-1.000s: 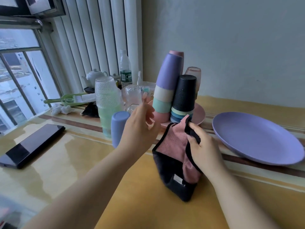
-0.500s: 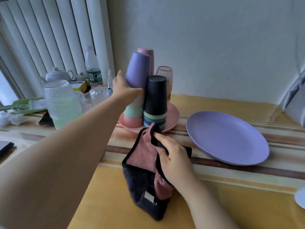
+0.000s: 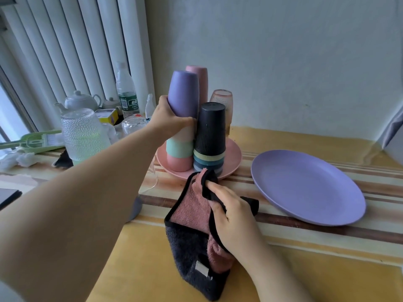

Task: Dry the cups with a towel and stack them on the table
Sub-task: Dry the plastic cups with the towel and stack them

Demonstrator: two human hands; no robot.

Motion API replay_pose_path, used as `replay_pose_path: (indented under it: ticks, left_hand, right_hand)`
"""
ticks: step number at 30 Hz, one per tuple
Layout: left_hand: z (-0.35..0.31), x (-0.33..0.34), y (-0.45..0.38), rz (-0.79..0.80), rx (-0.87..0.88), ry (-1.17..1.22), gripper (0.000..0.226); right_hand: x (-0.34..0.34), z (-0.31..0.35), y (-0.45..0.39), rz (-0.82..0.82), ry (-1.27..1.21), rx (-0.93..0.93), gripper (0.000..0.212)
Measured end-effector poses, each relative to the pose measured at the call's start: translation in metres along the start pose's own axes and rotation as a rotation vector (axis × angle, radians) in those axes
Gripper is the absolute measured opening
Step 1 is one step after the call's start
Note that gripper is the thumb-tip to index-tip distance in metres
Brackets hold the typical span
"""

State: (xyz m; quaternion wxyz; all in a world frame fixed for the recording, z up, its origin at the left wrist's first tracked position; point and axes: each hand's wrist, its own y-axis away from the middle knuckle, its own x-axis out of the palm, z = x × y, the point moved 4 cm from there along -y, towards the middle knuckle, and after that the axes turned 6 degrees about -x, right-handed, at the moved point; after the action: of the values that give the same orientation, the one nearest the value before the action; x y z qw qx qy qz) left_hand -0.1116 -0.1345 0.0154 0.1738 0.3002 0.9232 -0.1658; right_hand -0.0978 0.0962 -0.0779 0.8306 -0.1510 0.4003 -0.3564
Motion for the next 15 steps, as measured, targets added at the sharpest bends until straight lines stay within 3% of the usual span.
replay_pose_path:
  ticks: [15]
  left_hand:
    - [0.0020, 0.0073, -0.0032, -0.054, 0.071, -0.073, 0.055]
  right_hand:
    - [0.0014, -0.0028, 0.0002, 0.006, -0.011, 0.022, 0.045]
